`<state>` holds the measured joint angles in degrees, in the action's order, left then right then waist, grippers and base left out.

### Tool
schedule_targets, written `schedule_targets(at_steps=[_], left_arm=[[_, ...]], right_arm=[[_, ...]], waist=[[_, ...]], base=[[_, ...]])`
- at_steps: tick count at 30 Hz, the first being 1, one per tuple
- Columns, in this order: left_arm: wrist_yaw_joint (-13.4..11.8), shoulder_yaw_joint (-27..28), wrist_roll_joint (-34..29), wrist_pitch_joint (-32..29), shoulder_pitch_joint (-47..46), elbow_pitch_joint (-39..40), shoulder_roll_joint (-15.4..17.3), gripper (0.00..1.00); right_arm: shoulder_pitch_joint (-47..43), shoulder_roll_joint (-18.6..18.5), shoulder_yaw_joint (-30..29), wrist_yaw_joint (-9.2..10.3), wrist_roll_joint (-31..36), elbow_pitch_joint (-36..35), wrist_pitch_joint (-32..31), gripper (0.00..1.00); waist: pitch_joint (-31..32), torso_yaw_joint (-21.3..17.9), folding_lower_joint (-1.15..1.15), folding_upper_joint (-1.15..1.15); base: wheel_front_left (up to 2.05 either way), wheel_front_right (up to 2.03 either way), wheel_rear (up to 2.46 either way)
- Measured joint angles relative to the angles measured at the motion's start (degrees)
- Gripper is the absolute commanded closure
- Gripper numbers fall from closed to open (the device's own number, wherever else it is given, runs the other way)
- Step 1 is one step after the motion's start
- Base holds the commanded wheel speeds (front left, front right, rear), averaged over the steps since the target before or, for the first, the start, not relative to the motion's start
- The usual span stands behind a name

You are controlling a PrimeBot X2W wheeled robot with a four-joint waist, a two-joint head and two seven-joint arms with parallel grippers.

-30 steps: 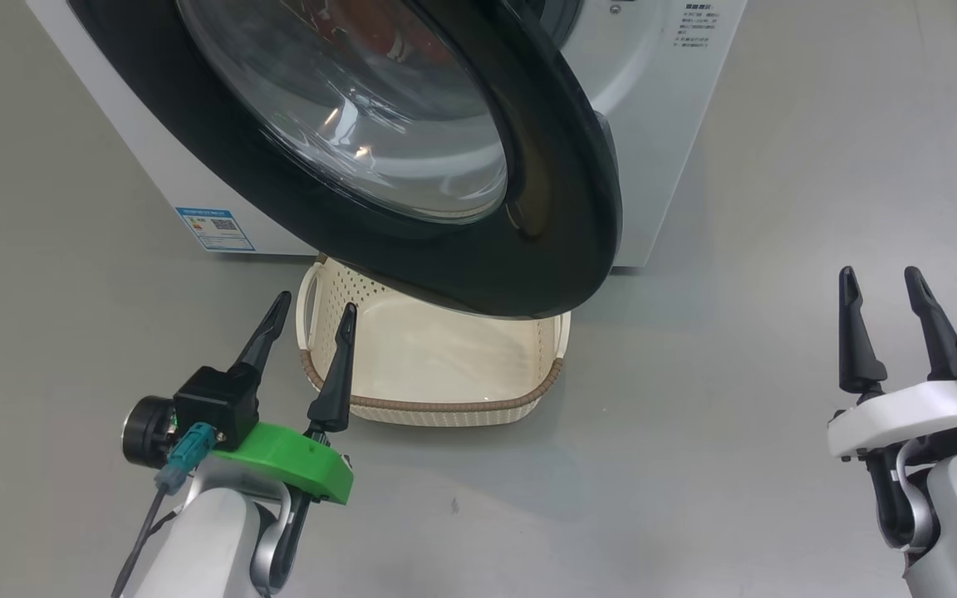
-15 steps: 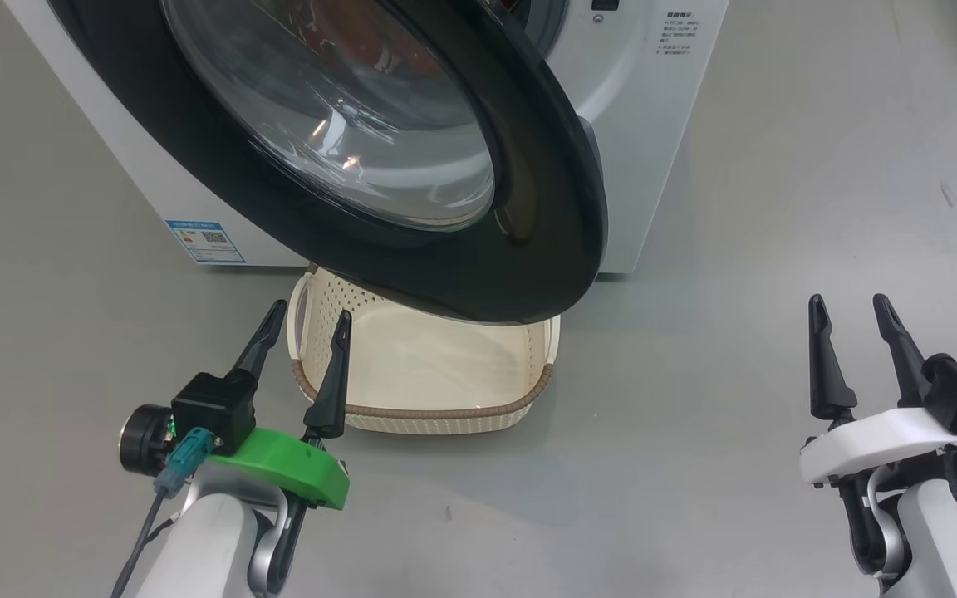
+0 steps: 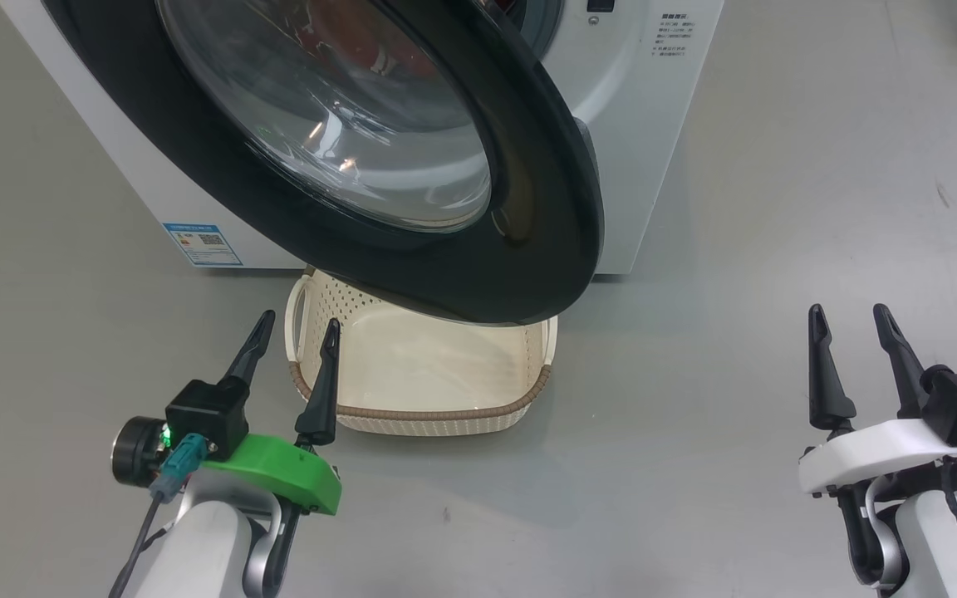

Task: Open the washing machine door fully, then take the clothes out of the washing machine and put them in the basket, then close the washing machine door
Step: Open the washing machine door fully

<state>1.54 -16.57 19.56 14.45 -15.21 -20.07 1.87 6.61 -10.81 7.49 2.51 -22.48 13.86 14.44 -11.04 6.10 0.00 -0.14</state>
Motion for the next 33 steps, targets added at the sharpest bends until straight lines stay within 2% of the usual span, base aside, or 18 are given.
schedule_targets(at_steps=[9,10,11,20,27,31,33], left_arm=[[-0.76,0.93,0.03,0.0,0.16,-0.1,0.0,0.0],[-0.77,0.94,0.03,0.0,0.25,-0.12,0.0,0.0],[-0.82,0.97,0.03,0.0,0.35,-0.13,0.0,0.0],[-1.33,1.25,0.03,0.0,0.76,-0.02,0.0,0.0],[-1.35,1.26,0.03,0.0,0.77,0.3,0.0,0.0],[-1.62,1.33,0.03,0.0,0.77,0.54,-0.01,0.0],[-1.62,1.41,0.03,0.0,0.77,0.68,0.0,0.0]], right_arm=[[-0.48,0.25,-0.51,-0.07,0.91,-0.25,0.0,0.0],[-0.61,0.32,-0.56,-0.07,1.0,-0.33,0.0,0.36],[-0.75,0.4,-0.63,-0.07,1.02,-0.42,0.0,1.0],[-1.1,0.99,-0.93,-0.97,1.01,-0.62,0.0,1.0],[-0.99,1.05,-1.91,-2.49,0.02,-0.68,0.0,1.0],[0.57,3.8,-4.78,-4.57,-7.43,-1.36,0.0,1.0],[1.86,5.92,-7.25,-6.43,-13.34,-1.88,0.0,1.0]], waist=[[0.14,0.13,0.0,0.0],[0.15,0.15,0.0,0.0],[0.15,0.17,0.0,0.0],[0.17,0.24,0.0,0.0],[-0.02,0.38,0.0,0.0],[-0.15,0.53,0.0,0.0],[-0.2,0.6,0.0,0.0]], base=[[0.0,0.0,0.0],[0.0,0.0,0.0],[0.0,0.0,0.0],[0.0,0.0,0.0],[0.0,0.0,0.0],[0.0,0.0,0.0],[0.0,0.0,0.0]])
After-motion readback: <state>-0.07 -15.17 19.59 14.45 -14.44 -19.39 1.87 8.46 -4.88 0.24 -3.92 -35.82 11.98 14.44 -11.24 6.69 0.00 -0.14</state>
